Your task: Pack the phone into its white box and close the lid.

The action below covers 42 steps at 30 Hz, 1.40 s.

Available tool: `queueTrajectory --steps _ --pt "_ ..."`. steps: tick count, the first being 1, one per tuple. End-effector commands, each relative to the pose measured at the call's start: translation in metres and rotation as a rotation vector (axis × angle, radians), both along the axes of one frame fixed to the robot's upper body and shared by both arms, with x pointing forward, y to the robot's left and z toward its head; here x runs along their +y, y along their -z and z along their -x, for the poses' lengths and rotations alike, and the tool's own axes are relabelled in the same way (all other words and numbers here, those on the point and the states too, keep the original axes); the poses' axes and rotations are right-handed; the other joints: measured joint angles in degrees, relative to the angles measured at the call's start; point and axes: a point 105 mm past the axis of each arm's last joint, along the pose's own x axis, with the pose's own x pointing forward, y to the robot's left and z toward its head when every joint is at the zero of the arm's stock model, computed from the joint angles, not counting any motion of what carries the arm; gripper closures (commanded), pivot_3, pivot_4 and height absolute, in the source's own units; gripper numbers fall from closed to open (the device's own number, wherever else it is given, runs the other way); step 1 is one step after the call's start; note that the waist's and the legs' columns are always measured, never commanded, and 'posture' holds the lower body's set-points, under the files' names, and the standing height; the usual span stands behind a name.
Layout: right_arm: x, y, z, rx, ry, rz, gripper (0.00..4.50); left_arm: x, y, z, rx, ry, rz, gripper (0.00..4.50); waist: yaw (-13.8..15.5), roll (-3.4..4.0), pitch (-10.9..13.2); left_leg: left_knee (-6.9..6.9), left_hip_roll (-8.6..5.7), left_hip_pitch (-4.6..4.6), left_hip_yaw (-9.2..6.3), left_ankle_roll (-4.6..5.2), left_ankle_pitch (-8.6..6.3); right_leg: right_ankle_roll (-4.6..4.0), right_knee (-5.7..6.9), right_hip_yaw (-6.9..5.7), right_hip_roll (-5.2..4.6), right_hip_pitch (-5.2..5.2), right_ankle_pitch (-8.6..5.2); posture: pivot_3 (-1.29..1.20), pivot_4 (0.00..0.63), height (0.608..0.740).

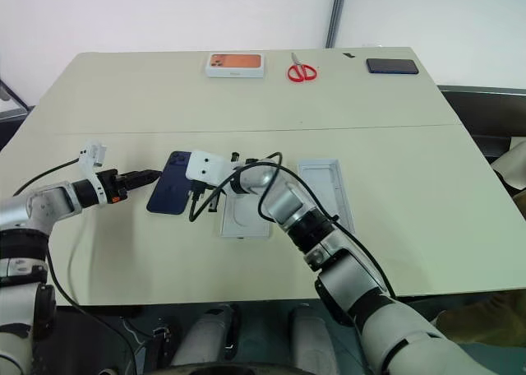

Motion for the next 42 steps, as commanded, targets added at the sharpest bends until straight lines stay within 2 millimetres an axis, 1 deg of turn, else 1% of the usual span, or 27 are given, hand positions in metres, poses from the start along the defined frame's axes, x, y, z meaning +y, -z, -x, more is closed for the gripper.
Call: queueTrajectory --steps 1,3,7,12,17,20,24,26,29,33,35,37,42 --pt "0.015 -0.012 0.003 0.013 -0.015 -0.002 4.46 -0.009 0.029 0.013 0.147 0.088 -0.03 1.12 -0.02 0.0 0.0 -0.01 0.0 0.0 0.0 0.0 0.0 0.0 0.0 0.0 0.0 0.0 0.0 0.0 0.15 0.74" --pt "0.019 -0.01 0.003 0.009 -0.014 0.018 4.46 -0.015 0.036 0.018 0.198 0.125 -0.016 1.12 -0.04 0.06 -0.06 -0.01 0.0 0.01 -0.01 0.0 0.0 0.0 0.0 0.0 0.0 0.0 0.0 0.0 0.15 0.74" --pt "0.019 0.001 0.001 -0.013 0.001 0.067 4.46 -0.026 0.046 0.024 0.25 0.2 -0.04 1.12 0.05 0.1 -0.12 -0.01 -0.02 0.03 0.0 0.0 0.0 0.01 0.0 0.0 -0.01 0.04 0.0 0.0 0.15 0.74" --pt "0.01 0.007 -0.009 -0.021 0.056 0.11 4.46 -0.037 0.053 0.026 0.278 0.248 -0.054 1.12 0.12 0.22 -0.21 0.0 -0.04 0.05 -0.01 0.0 0.0 0.01 0.0 0.0 -0.03 0.07 0.0 0.0 0.15 0.74" --pt "0.004 0.013 -0.012 -0.03 0.07 0.151 4.46 -0.046 0.054 0.024 0.273 0.255 -0.04 1.12 0.34 0.46 -0.46 0.0 -0.06 0.07 -0.02 0.0 0.0 0.01 0.0 0.0 -0.05 0.12 -0.01 0.0 0.15 0.74" --pt "0.003 0.014 -0.01 -0.025 0.058 0.146 4.46 -0.058 0.053 0.027 0.293 0.279 0.009 1.12 0.37 0.53 -0.54 0.0 -0.08 0.09 -0.02 0.01 0.0 0.03 -0.02 0.0 -0.07 0.15 -0.01 0.0 0.15 0.74" --pt "0.002 0.015 -0.01 -0.034 0.05 0.152 4.46 -0.069 0.051 0.032 0.329 0.301 0.062 1.12 0.34 0.6 -0.67 0.0 -0.08 0.14 -0.01 0.02 -0.01 0.04 -0.03 0.01 -0.07 0.22 -0.03 0.0 0.15 0.74" --pt "0.001 0.014 -0.011 -0.039 0.046 0.156 4.46 -0.074 0.047 0.033 0.339 0.315 0.1 1.12 0.31 0.64 -0.72 -0.01 -0.08 0.21 -0.02 0.03 -0.02 0.06 -0.03 0.01 -0.07 0.28 -0.04 0.0 0.15 0.74" --pt "-0.002 0.016 -0.013 -0.054 0.052 0.171 4.46 -0.074 0.048 0.029 0.351 0.29 0.101 1.12 0.3 0.69 -0.78 -0.01 -0.09 0.33 -0.02 0.04 -0.02 0.07 -0.04 0.01 -0.07 0.41 -0.05 0.0 0.15 0.74" --pt "-0.004 0.017 -0.013 -0.048 0.053 0.169 4.46 -0.079 0.047 0.028 0.35 0.304 0.091 1.12 0.33 0.69 -0.78 -0.16 -0.09 0.87 -0.01 0.09 -0.06 0.12 -0.24 0.0 -0.08 0.98 -0.09 0.0 0.15 0.74" --pt "-0.005 0.018 -0.011 -0.043 0.041 0.175 4.46 -0.079 0.047 0.025 0.347 0.285 0.081 1.12 0.38 0.7 -0.79 -0.16 -0.09 0.91 -0.02 0.1 -0.08 0.14 -0.24 0.0 -0.09 1.01 -0.11 0.0 0.15 0.74" --pt "-0.006 0.02 -0.01 -0.039 0.027 0.187 4.46 -0.076 0.049 0.022 0.336 0.265 0.045 1.12 0.5 0.74 -0.81 -0.15 -0.09 0.92 -0.04 0.1 -0.07 0.15 -0.24 -0.01 -0.1 1.01 -0.11 0.0 0.15 0.74" --pt "-0.008 0.021 -0.004 -0.028 -0.014 0.202 4.46 -0.072 0.043 0.016 0.333 0.228 0.062 1.12 0.51 0.77 -0.85 -0.14 -0.14 0.97 -0.06 0.1 -0.07 0.16 -0.24 -0.02 -0.14 1.02 -0.12 0.0 0.15 0.74"
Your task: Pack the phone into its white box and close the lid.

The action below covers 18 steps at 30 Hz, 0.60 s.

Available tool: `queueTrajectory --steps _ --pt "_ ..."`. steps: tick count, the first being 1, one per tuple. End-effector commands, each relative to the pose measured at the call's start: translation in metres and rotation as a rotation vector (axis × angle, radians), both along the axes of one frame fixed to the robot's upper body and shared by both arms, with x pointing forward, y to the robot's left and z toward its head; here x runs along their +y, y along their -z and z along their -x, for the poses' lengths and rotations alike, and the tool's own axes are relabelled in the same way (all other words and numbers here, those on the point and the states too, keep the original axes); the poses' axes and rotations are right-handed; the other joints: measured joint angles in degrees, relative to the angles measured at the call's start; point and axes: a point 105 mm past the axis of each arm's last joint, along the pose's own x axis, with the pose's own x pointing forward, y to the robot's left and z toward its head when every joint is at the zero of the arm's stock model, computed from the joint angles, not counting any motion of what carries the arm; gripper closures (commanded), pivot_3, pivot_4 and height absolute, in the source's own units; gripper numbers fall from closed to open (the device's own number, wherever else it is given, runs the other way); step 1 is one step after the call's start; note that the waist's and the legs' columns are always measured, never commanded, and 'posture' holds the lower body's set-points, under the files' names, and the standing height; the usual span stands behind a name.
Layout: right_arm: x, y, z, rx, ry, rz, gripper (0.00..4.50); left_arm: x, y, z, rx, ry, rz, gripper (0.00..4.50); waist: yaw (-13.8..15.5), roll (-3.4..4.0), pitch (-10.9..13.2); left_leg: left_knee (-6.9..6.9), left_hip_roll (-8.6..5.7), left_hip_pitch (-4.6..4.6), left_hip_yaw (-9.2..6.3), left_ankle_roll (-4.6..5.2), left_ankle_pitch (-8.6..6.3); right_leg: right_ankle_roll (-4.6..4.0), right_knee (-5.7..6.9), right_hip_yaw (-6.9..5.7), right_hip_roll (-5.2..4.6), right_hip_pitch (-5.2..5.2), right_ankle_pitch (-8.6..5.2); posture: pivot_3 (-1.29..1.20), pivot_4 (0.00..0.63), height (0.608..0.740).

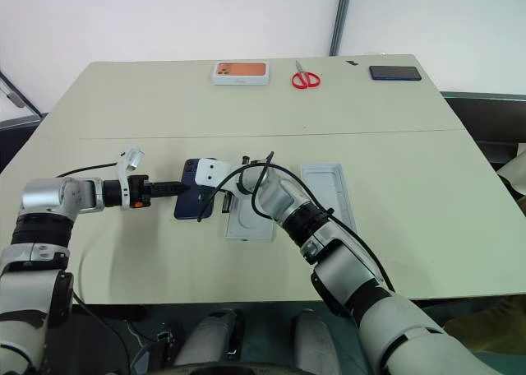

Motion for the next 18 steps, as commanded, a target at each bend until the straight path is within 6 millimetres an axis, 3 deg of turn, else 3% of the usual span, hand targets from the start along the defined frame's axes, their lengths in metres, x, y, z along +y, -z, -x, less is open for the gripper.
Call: queueTrajectory --steps 1,7,14,18 --pt "0.014 -0.004 0.013 0.0 -0.082 -0.018 4.46 -0.019 0.027 0.009 0.135 0.024 0.032 1.12 -0.03 0.0 0.0 0.0 0.0 0.0 0.0 0.0 0.0 0.01 0.0 0.0 0.0 0.01 0.0 0.0 0.15 0.74" --pt "0.017 -0.003 0.014 -0.003 -0.093 -0.017 4.46 -0.041 0.01 0.009 0.181 0.049 0.163 1.12 -0.19 0.0 -0.01 0.0 0.0 -0.01 0.0 0.0 0.0 0.02 0.02 0.01 0.0 0.02 -0.01 0.0 0.15 0.74" --pt "0.016 -0.003 0.014 0.0 -0.089 -0.02 4.46 -0.048 0.005 0.012 0.195 0.053 0.183 1.12 -0.56 -0.04 0.01 -0.02 0.01 -0.04 0.01 -0.01 0.0 0.03 0.02 0.03 0.0 -0.01 -0.02 0.0 0.15 0.74" --pt "0.016 -0.003 0.013 -0.007 -0.089 -0.02 4.46 -0.04 0.007 0.005 0.154 0.004 0.153 1.12 -0.66 -0.04 0.01 -0.05 0.04 -0.05 -0.02 -0.01 0.0 0.02 0.03 0.06 0.02 -0.07 -0.02 0.0 0.15 0.74"
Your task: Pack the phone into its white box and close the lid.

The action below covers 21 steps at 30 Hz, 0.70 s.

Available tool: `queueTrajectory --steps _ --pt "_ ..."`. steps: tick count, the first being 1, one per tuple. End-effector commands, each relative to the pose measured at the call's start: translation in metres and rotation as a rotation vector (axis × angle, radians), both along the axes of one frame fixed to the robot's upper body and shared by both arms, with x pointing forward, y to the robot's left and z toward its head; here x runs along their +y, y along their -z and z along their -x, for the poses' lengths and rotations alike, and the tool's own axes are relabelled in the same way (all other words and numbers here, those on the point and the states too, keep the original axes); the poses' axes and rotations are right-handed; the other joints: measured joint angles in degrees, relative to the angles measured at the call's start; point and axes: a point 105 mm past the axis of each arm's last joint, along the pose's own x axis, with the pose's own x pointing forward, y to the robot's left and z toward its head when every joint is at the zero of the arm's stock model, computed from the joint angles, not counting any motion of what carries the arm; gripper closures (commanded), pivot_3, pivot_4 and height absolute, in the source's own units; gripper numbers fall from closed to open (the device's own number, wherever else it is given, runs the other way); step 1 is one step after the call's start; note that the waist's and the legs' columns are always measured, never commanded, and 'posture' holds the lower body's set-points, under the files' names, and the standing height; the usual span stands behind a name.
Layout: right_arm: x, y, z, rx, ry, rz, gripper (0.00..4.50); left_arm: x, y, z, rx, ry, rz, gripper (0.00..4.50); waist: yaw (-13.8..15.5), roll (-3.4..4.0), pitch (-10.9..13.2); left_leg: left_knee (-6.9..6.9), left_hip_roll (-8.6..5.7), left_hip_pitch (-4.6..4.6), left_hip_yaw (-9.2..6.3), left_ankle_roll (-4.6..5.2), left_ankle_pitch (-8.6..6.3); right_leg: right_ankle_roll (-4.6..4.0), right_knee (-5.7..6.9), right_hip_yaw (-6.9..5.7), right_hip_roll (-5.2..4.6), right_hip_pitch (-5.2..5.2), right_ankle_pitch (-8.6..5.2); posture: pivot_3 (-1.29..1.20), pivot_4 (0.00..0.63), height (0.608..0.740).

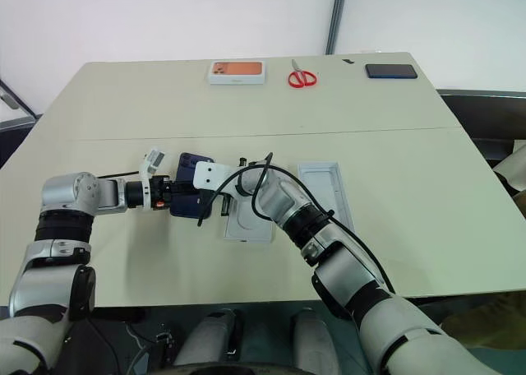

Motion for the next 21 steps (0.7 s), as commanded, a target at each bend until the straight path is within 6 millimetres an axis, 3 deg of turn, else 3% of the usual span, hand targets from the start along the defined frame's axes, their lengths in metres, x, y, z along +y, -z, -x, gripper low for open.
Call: queueTrajectory --steps 1,13,21 --pt "0.012 -0.003 0.008 -0.007 -0.051 -0.015 4.46 0.002 0.01 0.001 0.008 -0.019 -0.015 1.12 0.0 0.0 0.0 0.0 0.0 0.0 -0.01 0.0 0.0 0.0 0.0 0.0 0.0 0.0 0.0 0.0 0.15 0.74" --pt "0.011 -0.002 0.008 -0.011 -0.05 -0.015 4.46 0.032 0.003 0.003 -0.028 -0.118 0.013 1.12 -1.3 -0.03 0.02 -0.19 0.06 0.0 -0.13 -0.03 0.01 -0.02 0.02 0.03 0.05 -0.15 0.01 0.0 0.15 0.74" --pt "0.012 -0.001 0.01 -0.009 -0.06 -0.012 4.46 0.037 0.001 0.006 -0.021 -0.135 0.048 1.12 -1.38 -0.07 0.04 -0.26 0.08 0.0 -0.1 -0.04 0.01 -0.03 0.02 0.09 0.06 -0.21 0.01 0.0 0.15 0.74"
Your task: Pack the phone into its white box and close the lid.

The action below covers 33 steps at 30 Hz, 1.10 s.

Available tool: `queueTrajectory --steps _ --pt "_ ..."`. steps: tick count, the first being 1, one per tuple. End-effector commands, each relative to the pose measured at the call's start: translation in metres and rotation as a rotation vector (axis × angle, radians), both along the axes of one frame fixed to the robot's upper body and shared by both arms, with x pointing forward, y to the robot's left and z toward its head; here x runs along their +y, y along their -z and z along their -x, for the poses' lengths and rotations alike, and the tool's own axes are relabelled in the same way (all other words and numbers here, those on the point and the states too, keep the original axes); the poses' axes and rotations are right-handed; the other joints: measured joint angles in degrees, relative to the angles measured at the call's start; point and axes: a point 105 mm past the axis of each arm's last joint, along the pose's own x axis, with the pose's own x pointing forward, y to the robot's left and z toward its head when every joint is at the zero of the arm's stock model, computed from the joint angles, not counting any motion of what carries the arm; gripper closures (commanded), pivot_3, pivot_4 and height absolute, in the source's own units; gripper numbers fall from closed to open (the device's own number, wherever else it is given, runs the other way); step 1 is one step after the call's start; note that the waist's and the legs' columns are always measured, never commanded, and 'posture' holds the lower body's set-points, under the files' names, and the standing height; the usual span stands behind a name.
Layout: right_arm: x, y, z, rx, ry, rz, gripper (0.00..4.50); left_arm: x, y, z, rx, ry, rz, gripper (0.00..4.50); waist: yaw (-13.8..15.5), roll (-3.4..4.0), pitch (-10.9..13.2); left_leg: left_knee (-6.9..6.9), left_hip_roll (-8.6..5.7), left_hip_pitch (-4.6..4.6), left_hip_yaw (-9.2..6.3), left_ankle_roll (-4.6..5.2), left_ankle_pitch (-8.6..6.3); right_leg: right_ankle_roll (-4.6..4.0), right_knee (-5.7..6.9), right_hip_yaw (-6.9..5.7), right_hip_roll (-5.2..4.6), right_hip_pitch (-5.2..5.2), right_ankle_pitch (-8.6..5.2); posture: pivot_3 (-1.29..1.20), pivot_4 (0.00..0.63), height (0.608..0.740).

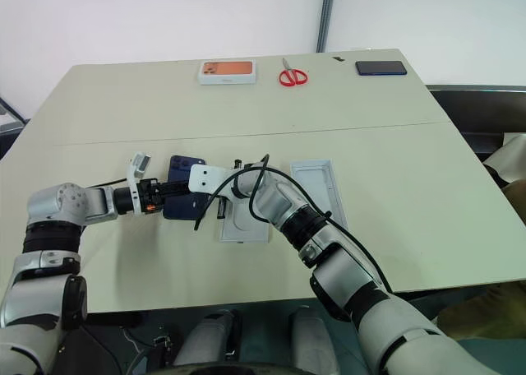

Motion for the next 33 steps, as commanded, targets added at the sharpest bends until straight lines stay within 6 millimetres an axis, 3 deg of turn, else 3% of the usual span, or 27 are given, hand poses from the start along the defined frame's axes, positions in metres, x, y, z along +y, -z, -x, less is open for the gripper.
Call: queueTrajectory --steps 1,4,7,9,16,21,25,30,33 --pt "0.005 -0.001 0.005 -0.002 -0.025 -0.005 4.46 0.014 0.0 0.002 0.007 -0.041 -0.032 1.12 -0.01 -0.01 0.0 0.0 0.0 0.0 0.01 0.0 0.0 0.0 0.0 0.0 0.0 -0.01 0.0 0.0 0.15 0.74" --pt "0.005 -0.002 0.004 -0.005 -0.023 -0.009 4.46 0.013 0.003 0.002 0.016 -0.045 -0.021 1.12 -0.02 -0.01 0.01 -0.03 0.0 0.0 0.03 0.0 0.0 0.0 -0.01 0.02 0.0 -0.02 0.0 0.0 0.15 0.74" --pt "0.006 -0.003 0.004 -0.008 -0.027 -0.008 4.5 0.01 0.004 0.002 0.018 -0.045 -0.005 1.98 -0.02 -0.03 0.02 -0.04 0.0 0.0 0.03 0.0 0.0 0.0 -0.01 0.03 0.0 -0.04 0.0 0.0 0.15 0.74" --pt "0.005 -0.003 0.004 -0.009 -0.025 -0.007 4.5 0.007 0.004 0.003 0.014 -0.03 -0.001 2.94 -0.02 -0.05 0.03 -0.06 0.0 -0.01 0.04 0.0 0.0 0.0 -0.01 0.04 0.0 -0.05 0.0 0.0 0.15 0.74" --pt "0.005 -0.002 0.004 -0.011 -0.025 -0.007 4.5 0.008 0.006 0.007 0.024 -0.026 0.007 2.94 0.04 -0.13 0.08 -0.09 0.01 -0.05 0.04 -0.02 0.0 -0.01 -0.02 0.05 -0.01 -0.09 0.0 0.0 0.15 0.74" --pt "0.006 -0.004 0.004 -0.017 -0.025 -0.013 4.5 0.007 0.008 0.008 0.042 -0.034 0.039 4.47 0.03 -0.19 0.08 -0.12 0.02 -0.04 0.05 -0.02 0.01 -0.01 -0.03 0.06 -0.01 -0.09 0.0 0.0 0.15 0.74" --pt "0.007 -0.009 0.004 -0.017 -0.031 -0.044 4.5 0.004 0.005 0.011 0.041 -0.021 0.07 4.47 0.01 -0.2 0.09 -0.16 0.02 -0.03 0.05 -0.05 0.02 -0.03 -0.03 0.06 -0.01 -0.12 0.01 0.0 0.15 0.74" --pt "0.015 -0.032 0.01 0.014 -0.057 -0.193 4.5 0.009 0.004 0.012 0.011 -0.045 0.09 4.47 0.01 -0.23 0.11 -0.41 0.02 -0.04 0.06 -0.19 0.11 -0.03 -0.09 0.1 -0.03 -0.22 0.02 0.0 0.15 0.74" --pt "0.018 -0.056 0.014 0.062 -0.068 -0.364 4.5 0.017 -0.019 0.006 -0.053 -0.105 0.215 4.47 -0.03 -0.41 0.23 -0.48 0.05 -0.07 0.06 -0.27 0.16 -0.06 -0.07 0.11 0.0 -0.33 0.04 0.0 0.15 0.74"
